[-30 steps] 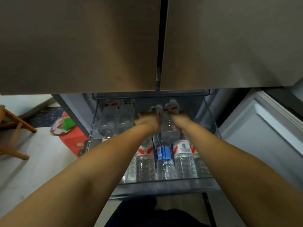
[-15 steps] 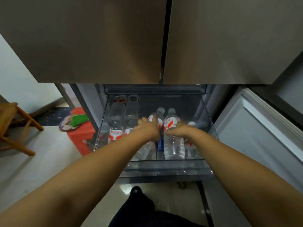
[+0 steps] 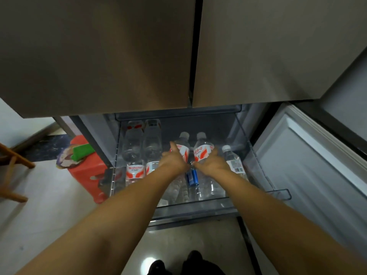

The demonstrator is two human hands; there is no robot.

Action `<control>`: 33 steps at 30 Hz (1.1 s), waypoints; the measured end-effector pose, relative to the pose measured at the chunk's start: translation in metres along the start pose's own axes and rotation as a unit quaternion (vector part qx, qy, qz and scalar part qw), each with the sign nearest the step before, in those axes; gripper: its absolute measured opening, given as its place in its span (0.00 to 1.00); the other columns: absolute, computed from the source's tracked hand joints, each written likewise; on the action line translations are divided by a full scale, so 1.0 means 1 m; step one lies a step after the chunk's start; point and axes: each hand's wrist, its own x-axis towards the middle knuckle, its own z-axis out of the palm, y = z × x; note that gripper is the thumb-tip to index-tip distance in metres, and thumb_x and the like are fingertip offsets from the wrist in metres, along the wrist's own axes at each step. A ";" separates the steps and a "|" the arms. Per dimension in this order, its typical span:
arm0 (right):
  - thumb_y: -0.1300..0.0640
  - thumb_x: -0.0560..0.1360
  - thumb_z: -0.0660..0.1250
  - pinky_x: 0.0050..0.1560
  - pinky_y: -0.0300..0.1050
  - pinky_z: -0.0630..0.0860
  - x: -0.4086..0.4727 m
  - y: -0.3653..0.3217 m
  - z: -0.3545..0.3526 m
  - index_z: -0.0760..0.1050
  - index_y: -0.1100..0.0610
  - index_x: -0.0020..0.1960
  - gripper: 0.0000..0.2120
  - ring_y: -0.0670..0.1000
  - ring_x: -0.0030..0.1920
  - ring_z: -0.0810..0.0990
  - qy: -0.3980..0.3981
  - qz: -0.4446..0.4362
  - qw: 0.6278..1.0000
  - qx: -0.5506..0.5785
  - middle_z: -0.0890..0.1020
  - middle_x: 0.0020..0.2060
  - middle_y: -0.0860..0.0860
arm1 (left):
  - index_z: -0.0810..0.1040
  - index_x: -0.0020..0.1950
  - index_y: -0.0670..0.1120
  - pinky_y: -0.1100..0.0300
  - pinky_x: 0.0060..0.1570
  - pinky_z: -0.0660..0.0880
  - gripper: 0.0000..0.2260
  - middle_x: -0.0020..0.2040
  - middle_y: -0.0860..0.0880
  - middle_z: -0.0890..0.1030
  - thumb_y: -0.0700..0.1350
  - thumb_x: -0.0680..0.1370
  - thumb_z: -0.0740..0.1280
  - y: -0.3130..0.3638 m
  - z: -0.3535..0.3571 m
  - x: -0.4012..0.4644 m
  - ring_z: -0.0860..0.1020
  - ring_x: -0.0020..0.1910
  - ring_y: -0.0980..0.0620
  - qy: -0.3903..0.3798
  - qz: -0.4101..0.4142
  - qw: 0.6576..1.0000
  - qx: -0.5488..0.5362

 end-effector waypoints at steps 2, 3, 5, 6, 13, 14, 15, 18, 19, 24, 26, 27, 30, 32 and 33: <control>0.39 0.68 0.72 0.60 0.54 0.77 0.004 0.003 0.001 0.47 0.51 0.77 0.49 0.60 0.60 0.77 -0.005 -0.001 1.000 0.012 0.72 0.65 0.58 | 0.36 0.77 0.53 0.43 0.63 0.73 0.54 0.75 0.37 0.60 0.53 0.69 0.75 -0.006 -0.002 0.002 0.67 0.70 0.35 0.005 0.001 1.000 -0.012; 0.40 0.67 0.72 0.57 0.53 0.78 0.004 0.004 -0.001 0.51 0.52 0.76 0.47 0.58 0.55 0.80 -0.014 0.003 0.999 0.031 0.74 0.62 0.57 | 0.36 0.78 0.53 0.44 0.61 0.75 0.53 0.75 0.37 0.60 0.53 0.69 0.75 -0.008 -0.002 0.003 0.68 0.69 0.35 0.008 0.003 1.000 -0.014; 0.44 0.68 0.74 0.51 0.48 0.79 0.005 0.005 -0.006 0.60 0.54 0.71 0.38 0.54 0.48 0.80 -0.044 0.002 0.995 0.093 0.77 0.57 0.54 | 0.38 0.78 0.51 0.50 0.51 0.79 0.52 0.74 0.39 0.62 0.52 0.70 0.75 -0.012 -0.005 0.005 0.72 0.66 0.36 0.003 0.013 0.999 -0.038; 0.46 0.70 0.73 0.47 0.46 0.78 0.006 0.006 -0.010 0.65 0.55 0.67 0.32 0.53 0.46 0.79 -0.064 0.008 0.990 0.129 0.77 0.53 0.53 | 0.40 0.78 0.49 0.52 0.46 0.79 0.51 0.72 0.39 0.65 0.51 0.70 0.75 -0.012 -0.009 0.004 0.74 0.64 0.38 -0.007 0.021 0.998 -0.067; 0.51 0.75 0.70 0.24 0.49 0.80 -0.012 0.008 -0.050 0.76 0.60 0.48 0.12 0.54 0.25 0.83 -0.219 0.081 0.871 0.431 0.83 0.27 0.56 | 0.76 0.62 0.44 0.41 0.61 0.74 0.38 0.56 0.40 0.82 0.53 0.55 0.78 -0.007 -0.042 0.004 0.81 0.54 0.41 -0.202 0.035 0.935 -0.288; 0.52 0.76 0.70 0.25 0.50 0.80 -0.015 0.008 -0.056 0.76 0.60 0.48 0.11 0.54 0.26 0.83 -0.224 0.079 0.863 0.446 0.83 0.28 0.56 | 0.77 0.62 0.43 0.41 0.61 0.74 0.35 0.56 0.41 0.82 0.53 0.58 0.79 -0.002 -0.050 -0.008 0.81 0.54 0.41 -0.222 0.036 0.928 -0.298; 0.52 0.75 0.70 0.28 0.50 0.81 -0.016 0.010 -0.061 0.77 0.60 0.50 0.12 0.55 0.28 0.84 -0.230 0.076 0.854 0.461 0.84 0.31 0.57 | 0.76 0.61 0.43 0.42 0.62 0.74 0.31 0.55 0.41 0.83 0.53 0.63 0.78 0.003 -0.056 -0.019 0.81 0.54 0.41 -0.241 0.041 0.919 -0.310; 0.51 0.74 0.70 0.42 0.51 0.83 -0.023 0.020 -0.072 0.78 0.61 0.54 0.14 0.56 0.37 0.84 -0.236 0.074 0.830 0.501 0.84 0.40 0.58 | 0.77 0.59 0.43 0.49 0.53 0.77 0.16 0.48 0.43 0.83 0.49 0.75 0.69 0.008 -0.059 -0.037 0.82 0.46 0.45 -0.281 0.070 0.881 -0.373; 0.51 0.74 0.71 0.46 0.53 0.82 -0.027 0.023 -0.075 0.78 0.61 0.55 0.15 0.57 0.41 0.83 -0.236 0.070 0.822 0.513 0.84 0.42 0.59 | 0.77 0.58 0.43 0.52 0.48 0.78 0.14 0.45 0.43 0.84 0.49 0.76 0.68 0.008 -0.058 -0.043 0.82 0.44 0.46 -0.295 0.075 0.871 -0.386; 0.48 0.70 0.74 0.54 0.56 0.79 -0.059 0.046 -0.082 0.77 0.60 0.60 0.24 0.59 0.47 0.83 -0.210 0.035 0.777 0.593 0.84 0.47 0.60 | 0.79 0.51 0.42 0.52 0.47 0.78 0.15 0.40 0.43 0.83 0.54 0.76 0.66 0.007 -0.051 -0.073 0.82 0.36 0.47 -0.360 0.074 0.812 -0.453; 0.44 0.67 0.76 0.59 0.60 0.76 -0.075 0.056 -0.079 0.75 0.58 0.65 0.31 0.60 0.50 0.83 -0.189 0.001 0.735 0.651 0.83 0.50 0.60 | 0.79 0.53 0.41 0.52 0.47 0.79 0.17 0.42 0.43 0.83 0.55 0.76 0.66 0.004 -0.052 -0.089 0.82 0.38 0.47 -0.390 0.084 0.780 -0.482; 0.42 0.67 0.75 0.58 0.60 0.76 -0.082 0.058 -0.080 0.74 0.57 0.66 0.32 0.60 0.49 0.83 -0.187 -0.018 0.719 0.669 0.82 0.50 0.60 | 0.78 0.53 0.42 0.53 0.46 0.80 0.17 0.42 0.43 0.83 0.55 0.76 0.66 0.003 -0.054 -0.095 0.82 0.38 0.47 -0.399 0.093 0.763 -0.500; 0.41 0.68 0.73 0.53 0.57 0.79 -0.114 0.066 -0.075 0.73 0.59 0.65 0.33 0.59 0.47 0.82 -0.166 -0.059 0.691 0.701 0.81 0.50 0.59 | 0.76 0.56 0.41 0.54 0.40 0.81 0.18 0.41 0.43 0.82 0.55 0.76 0.65 -0.006 -0.059 -0.110 0.82 0.36 0.48 -0.438 0.107 0.727 -0.518; 0.44 0.68 0.72 0.54 0.55 0.79 -0.140 0.070 -0.070 0.78 0.61 0.60 0.27 0.58 0.45 0.82 -0.118 -0.064 0.689 0.712 0.82 0.47 0.59 | 0.74 0.60 0.41 0.54 0.42 0.82 0.23 0.44 0.43 0.82 0.56 0.74 0.66 -0.014 -0.062 -0.118 0.82 0.39 0.47 -0.473 0.121 0.713 -0.503; 0.46 0.70 0.71 0.50 0.53 0.80 -0.150 0.070 -0.069 0.79 0.62 0.56 0.22 0.56 0.42 0.82 -0.089 -0.071 0.694 0.711 0.82 0.45 0.58 | 0.74 0.61 0.41 0.53 0.44 0.81 0.24 0.46 0.43 0.81 0.56 0.73 0.67 -0.015 -0.063 -0.120 0.81 0.41 0.47 -0.488 0.134 0.710 -0.490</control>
